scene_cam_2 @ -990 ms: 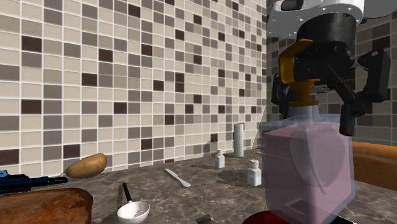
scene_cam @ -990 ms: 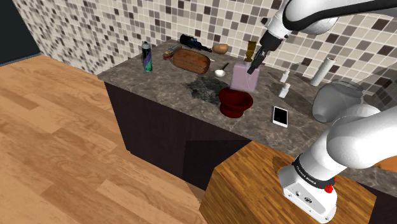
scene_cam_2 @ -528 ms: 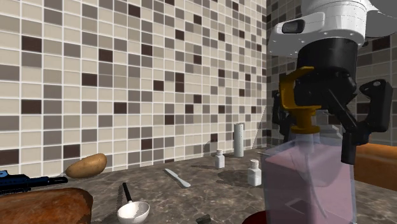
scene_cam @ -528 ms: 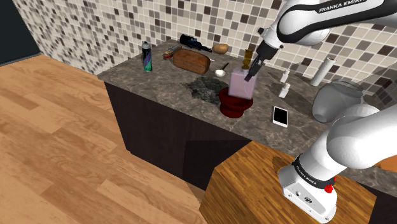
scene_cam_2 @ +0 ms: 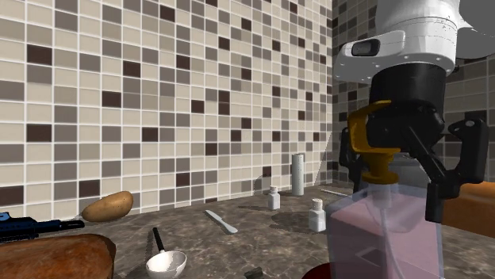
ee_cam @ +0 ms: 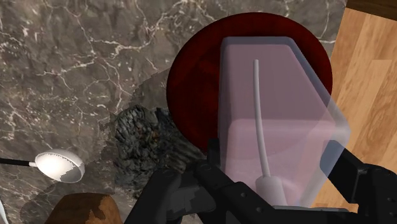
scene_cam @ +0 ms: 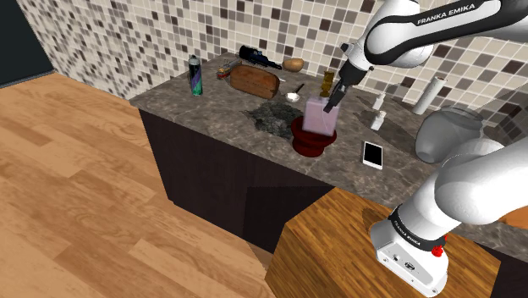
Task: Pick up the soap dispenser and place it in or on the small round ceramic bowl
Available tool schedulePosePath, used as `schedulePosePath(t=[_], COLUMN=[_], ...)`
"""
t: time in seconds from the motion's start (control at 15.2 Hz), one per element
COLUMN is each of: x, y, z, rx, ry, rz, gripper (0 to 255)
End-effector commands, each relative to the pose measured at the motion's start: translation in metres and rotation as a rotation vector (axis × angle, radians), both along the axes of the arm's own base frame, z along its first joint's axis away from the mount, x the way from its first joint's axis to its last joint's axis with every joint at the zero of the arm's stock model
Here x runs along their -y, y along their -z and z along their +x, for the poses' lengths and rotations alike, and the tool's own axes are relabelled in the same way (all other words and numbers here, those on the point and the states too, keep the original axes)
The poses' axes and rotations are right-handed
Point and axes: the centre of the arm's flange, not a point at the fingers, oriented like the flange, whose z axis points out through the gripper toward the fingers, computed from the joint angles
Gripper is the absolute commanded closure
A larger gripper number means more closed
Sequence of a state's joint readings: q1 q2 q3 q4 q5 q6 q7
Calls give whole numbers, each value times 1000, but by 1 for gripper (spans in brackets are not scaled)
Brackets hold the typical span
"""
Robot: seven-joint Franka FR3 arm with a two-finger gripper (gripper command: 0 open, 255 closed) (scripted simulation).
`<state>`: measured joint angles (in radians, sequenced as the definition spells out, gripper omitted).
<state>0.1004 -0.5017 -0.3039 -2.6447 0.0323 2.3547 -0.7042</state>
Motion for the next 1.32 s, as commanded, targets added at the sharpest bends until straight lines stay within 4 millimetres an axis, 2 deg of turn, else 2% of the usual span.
schedulePosePath(t=[0.0,0.07,0.13,0.46,0.73,1.25], x=[0,0,0,0,6,6], y=[0,0,0,0,-48,-48], z=[0,0,0,0,-11,-11], rx=[1,1,1,1,1,1], ry=[0,0,0,0,0,0], rz=[0,0,0,0,0,0], gripper=[255,255,0,0,0,0])
